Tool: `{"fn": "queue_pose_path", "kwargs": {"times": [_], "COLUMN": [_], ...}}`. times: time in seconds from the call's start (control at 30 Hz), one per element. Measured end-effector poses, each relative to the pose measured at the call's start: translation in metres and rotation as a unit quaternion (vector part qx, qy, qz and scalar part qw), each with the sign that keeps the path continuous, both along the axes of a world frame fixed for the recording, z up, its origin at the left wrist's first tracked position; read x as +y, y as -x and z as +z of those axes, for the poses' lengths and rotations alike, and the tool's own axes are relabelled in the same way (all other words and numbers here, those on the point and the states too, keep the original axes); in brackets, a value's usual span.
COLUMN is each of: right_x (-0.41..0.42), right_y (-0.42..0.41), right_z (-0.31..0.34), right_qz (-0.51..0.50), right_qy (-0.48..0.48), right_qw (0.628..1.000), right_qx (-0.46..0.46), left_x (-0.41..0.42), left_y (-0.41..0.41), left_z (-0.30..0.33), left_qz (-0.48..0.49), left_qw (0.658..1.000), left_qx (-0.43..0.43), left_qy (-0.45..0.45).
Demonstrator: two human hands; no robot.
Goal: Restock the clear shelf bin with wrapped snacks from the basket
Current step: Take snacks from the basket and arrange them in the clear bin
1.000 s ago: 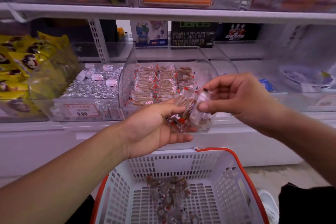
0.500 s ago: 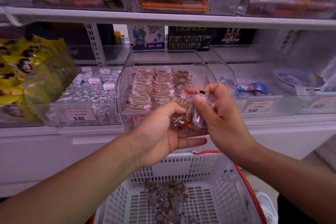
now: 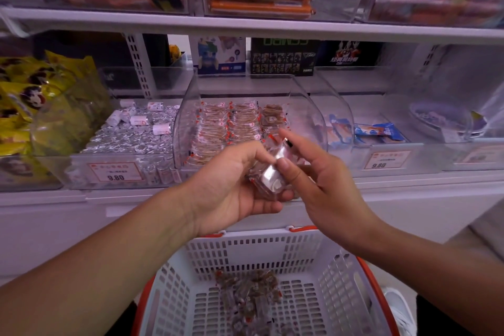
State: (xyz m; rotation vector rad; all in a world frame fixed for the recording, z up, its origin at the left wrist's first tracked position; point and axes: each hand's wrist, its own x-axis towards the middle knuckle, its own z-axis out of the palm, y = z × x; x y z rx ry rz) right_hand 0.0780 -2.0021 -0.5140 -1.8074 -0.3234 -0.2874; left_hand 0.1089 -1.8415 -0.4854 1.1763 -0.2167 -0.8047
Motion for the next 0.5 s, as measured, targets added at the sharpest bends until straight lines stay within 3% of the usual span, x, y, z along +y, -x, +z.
{"fn": "queue_pose_path", "kwargs": {"times": [0.27,0.33,0.5], "right_x": [-0.028,-0.03,-0.02], "right_y": [-0.015,-0.016,-0.015], "right_z": [0.023,0.026,0.035], "right_qz": [0.089,0.079,0.068], "right_qy": [0.187,0.219,0.154], "right_qw": [0.978,0.971,0.984], "right_qx": [-0.035,-0.059,-0.058], "left_x": [0.004,0.003,0.005], "left_y": [-0.004,-0.002,-0.004], "left_z": [0.004,0.007,0.012], "left_qz": [0.072,0.088,0.163], "left_qw": [0.968,0.97,0.981], "left_qx": [-0.134,-0.135,-0.089], "left_qy": [-0.199,-0.184,-0.047]}}
